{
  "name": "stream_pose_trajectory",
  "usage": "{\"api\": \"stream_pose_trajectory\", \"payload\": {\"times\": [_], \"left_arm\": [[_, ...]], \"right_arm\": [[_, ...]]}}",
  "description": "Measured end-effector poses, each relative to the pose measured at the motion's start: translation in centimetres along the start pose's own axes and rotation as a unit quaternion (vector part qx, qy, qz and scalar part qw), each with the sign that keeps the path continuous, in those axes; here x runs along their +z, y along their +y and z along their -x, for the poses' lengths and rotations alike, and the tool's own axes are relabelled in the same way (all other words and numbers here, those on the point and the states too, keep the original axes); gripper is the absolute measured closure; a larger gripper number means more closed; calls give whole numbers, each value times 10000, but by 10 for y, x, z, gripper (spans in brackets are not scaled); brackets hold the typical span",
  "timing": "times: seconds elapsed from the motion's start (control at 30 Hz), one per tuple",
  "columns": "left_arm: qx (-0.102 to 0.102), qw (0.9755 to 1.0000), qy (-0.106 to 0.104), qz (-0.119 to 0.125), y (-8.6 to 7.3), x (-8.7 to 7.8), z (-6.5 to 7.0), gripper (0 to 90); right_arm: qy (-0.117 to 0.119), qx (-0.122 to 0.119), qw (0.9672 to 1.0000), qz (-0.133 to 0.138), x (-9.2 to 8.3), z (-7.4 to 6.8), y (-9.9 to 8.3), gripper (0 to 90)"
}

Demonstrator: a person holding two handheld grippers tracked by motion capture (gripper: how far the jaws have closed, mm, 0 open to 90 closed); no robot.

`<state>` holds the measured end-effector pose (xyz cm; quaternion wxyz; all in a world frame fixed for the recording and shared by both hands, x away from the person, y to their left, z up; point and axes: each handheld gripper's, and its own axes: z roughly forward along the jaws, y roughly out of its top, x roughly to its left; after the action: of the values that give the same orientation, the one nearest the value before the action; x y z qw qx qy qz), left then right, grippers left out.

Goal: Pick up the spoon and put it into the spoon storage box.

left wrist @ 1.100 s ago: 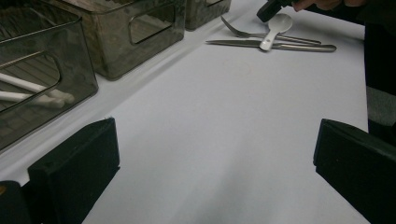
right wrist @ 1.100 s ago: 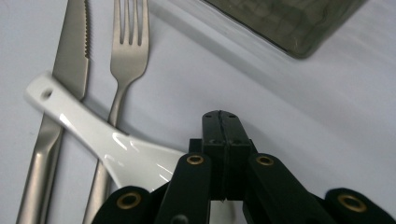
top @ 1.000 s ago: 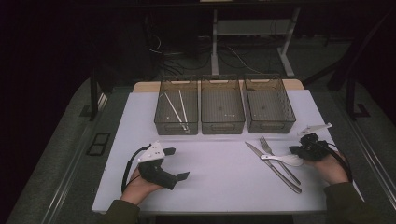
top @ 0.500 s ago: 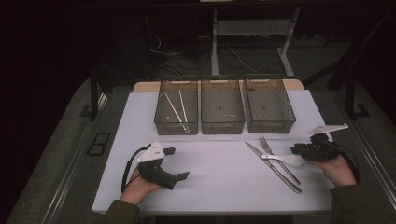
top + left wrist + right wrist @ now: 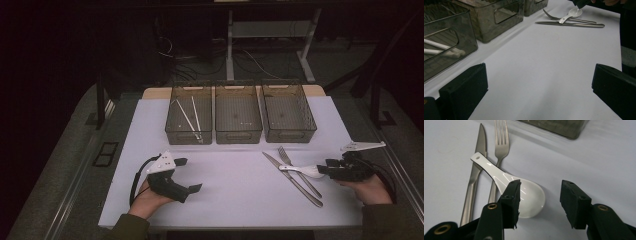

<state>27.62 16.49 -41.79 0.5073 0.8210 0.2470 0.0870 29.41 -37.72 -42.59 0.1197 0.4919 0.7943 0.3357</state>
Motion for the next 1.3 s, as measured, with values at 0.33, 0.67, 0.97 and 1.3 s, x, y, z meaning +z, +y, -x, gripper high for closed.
{"api": "stream_pose_trajectory", "payload": {"times": [0.33,0.67,0.97,1.3], "left_arm": [[21,10000,-7,-31,0,1,0,0],[10,10000,2,-37,0,1,0,0],[19,10000,-1,-46,0,1,0,0],[36,9998,-25,-175,-5,7,-2,0]], "right_arm": [[135,-115,9997,-195,12,-6,0,492],[204,-150,9988,-413,18,-7,-2,490],[258,-334,9977,-525,19,-11,-3,545],[446,-354,9967,-574,18,-11,-3,683]]}}
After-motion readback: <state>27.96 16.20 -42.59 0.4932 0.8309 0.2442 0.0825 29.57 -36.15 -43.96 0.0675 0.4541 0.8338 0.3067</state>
